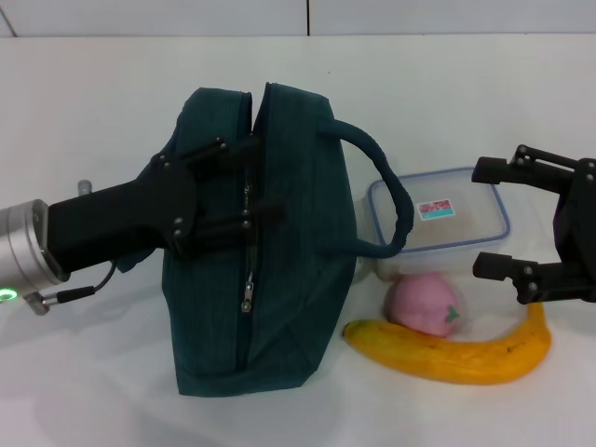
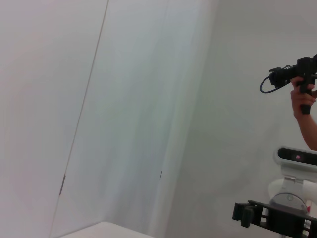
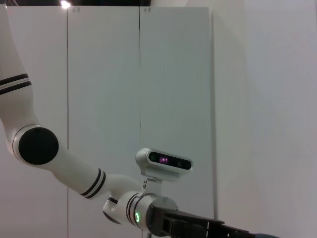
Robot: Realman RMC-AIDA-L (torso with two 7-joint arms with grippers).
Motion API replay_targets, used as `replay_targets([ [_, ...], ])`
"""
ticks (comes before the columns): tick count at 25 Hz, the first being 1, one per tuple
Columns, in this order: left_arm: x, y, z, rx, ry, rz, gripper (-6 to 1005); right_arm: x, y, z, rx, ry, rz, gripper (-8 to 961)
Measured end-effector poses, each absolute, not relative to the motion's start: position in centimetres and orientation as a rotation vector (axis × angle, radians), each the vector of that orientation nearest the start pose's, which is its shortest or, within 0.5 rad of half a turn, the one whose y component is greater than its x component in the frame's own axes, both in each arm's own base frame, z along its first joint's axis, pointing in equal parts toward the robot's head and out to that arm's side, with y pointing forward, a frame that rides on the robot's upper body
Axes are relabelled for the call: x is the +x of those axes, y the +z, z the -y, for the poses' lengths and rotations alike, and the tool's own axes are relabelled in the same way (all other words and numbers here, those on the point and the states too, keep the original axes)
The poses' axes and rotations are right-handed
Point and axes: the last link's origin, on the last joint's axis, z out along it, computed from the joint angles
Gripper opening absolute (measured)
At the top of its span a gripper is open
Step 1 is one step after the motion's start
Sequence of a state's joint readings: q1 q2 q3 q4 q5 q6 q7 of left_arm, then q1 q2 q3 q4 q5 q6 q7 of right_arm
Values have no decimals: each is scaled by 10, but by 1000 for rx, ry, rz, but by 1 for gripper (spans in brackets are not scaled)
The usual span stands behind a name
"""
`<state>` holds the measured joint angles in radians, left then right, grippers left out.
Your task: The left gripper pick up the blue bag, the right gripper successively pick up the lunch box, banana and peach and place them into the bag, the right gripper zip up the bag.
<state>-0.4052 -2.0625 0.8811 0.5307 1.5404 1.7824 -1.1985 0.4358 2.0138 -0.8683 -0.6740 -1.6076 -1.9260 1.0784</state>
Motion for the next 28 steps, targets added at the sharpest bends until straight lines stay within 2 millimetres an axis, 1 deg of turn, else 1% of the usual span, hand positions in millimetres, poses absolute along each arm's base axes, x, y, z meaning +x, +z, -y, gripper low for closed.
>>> replay_targets([
  [17,-245,6,-282,-2633,-1289,496,832,232,37,-283,-2759,1192,-2,886],
  [19,-242,11,-286,-2633,-1312,553,832,233,37,-283,-2758,1192,-8,886],
  [21,-237,23,-294,-2654,-1312,660,831,234,36,-282,-2757,1196,-17,886],
  [24,-230,45,-305,-2695,-1245,817,831,236,34,-281,-2754,1202,-32,886],
  [26,-227,55,-309,-2709,-1203,858,831,238,34,-280,-2749,1205,-47,886],
  [27,-227,55,-309,-2709,-1203,858,831,239,33,-279,-2745,1202,-57,886],
  [28,-223,66,-312,-2719,-1164,913,831,240,33,-278,-2743,1199,-63,886],
])
